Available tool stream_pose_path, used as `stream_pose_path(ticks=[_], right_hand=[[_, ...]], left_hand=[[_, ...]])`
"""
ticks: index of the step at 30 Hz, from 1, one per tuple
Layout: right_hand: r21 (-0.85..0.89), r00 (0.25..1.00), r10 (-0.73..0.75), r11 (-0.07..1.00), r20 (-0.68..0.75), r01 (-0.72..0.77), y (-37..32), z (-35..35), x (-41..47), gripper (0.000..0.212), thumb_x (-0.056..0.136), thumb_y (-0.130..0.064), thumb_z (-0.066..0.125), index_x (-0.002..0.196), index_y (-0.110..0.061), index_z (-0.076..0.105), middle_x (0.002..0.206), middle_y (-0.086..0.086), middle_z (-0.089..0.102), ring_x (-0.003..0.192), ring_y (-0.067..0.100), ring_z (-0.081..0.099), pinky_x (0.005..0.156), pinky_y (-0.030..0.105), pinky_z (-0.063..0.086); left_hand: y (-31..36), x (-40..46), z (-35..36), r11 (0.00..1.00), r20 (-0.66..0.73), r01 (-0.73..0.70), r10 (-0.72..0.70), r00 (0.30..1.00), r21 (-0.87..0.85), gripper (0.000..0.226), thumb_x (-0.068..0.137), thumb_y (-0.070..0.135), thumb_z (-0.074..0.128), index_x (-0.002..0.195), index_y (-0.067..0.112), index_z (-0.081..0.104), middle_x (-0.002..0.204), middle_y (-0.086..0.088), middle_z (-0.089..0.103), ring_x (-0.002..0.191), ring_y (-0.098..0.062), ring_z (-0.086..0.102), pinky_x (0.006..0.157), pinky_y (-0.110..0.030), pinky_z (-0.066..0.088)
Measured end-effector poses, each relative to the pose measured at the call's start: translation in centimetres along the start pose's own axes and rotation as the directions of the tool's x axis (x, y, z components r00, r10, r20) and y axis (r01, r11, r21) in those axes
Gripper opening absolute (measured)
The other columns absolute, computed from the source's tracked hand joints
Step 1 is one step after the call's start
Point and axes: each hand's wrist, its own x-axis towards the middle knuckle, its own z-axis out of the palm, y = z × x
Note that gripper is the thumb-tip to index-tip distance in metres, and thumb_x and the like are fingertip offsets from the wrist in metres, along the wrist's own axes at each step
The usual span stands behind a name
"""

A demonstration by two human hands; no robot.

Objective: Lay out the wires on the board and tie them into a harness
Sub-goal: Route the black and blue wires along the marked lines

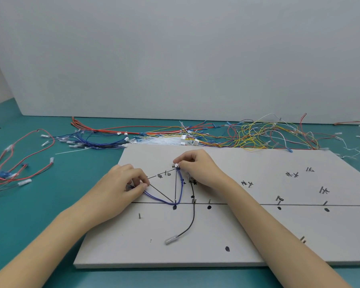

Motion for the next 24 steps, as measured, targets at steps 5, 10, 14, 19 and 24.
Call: stream_pose_path(ticks=[5,10,14,19,24], right_hand=[[-0.011,1.000,-0.008,1.000,-0.001,0.008,0.1,0.1,0.0,0.024,0.089,-0.010,0.056,0.082,-0.026,0.072,0.074,-0.012,0.067,0.057,0.006,0.051,0.051,0.014,0.040],[-0.005,0.999,-0.028,1.000,-0.045,0.028,0.4,0.2,0.3,0.023,0.087,-0.009,0.055,0.085,-0.024,0.072,0.076,-0.012,0.066,0.053,-0.003,0.050,0.050,0.009,0.037],[-0.159,0.944,-0.189,0.976,-0.270,0.150,-0.2,-0.7,1.1,0.026,0.086,-0.010,0.054,0.099,-0.022,0.072,0.095,-0.010,0.066,0.077,-0.005,0.053,0.071,0.014,0.040],[-0.497,0.981,-0.076,0.868,-0.177,-0.023,0.9,-2.7,2.3,0.051,0.091,-0.022,0.048,0.141,-0.020,0.045,0.144,0.003,0.046,0.132,0.026,0.034,0.106,0.040,0.032],[-0.608,0.994,0.066,0.787,-0.089,-0.107,2.4,-2.9,2.7,0.049,0.095,-0.033,0.044,0.143,-0.018,0.041,0.147,0.006,0.041,0.134,0.029,0.034,0.105,0.038,0.031]], left_hand=[[0.0,0.0,0.1,1.000,-0.002,0.003,-0.003,1.000,0.004,0.013,0.093,0.034,0.056,0.086,0.044,0.060,0.083,0.018,0.054,0.092,0.005,0.043,0.072,-0.022,0.040],[0.2,-0.1,0.0,1.000,0.003,0.007,-0.007,1.000,0.004,0.013,0.093,0.035,0.056,0.086,0.044,0.060,0.084,0.018,0.054,0.092,0.005,0.043,0.072,-0.021,0.039],[0.3,0.0,0.0,1.000,0.005,0.012,-0.012,1.000,-0.002,0.012,0.093,0.036,0.057,0.085,0.044,0.060,0.083,0.018,0.054,0.091,0.004,0.043,0.073,-0.024,0.041],[0.7,0.2,-0.3,0.999,0.026,0.053,-0.053,0.998,-0.003,0.008,0.090,0.036,0.062,0.083,0.041,0.062,0.084,0.015,0.057,0.089,0.000,0.046,0.081,-0.035,0.045],[2.2,2.0,-1.6,0.998,-0.119,0.028,-0.022,0.993,0.052,0.008,0.080,0.048,0.067,0.079,0.044,0.060,0.087,0.018,0.054,0.091,0.003,0.041,0.081,-0.034,0.034]])
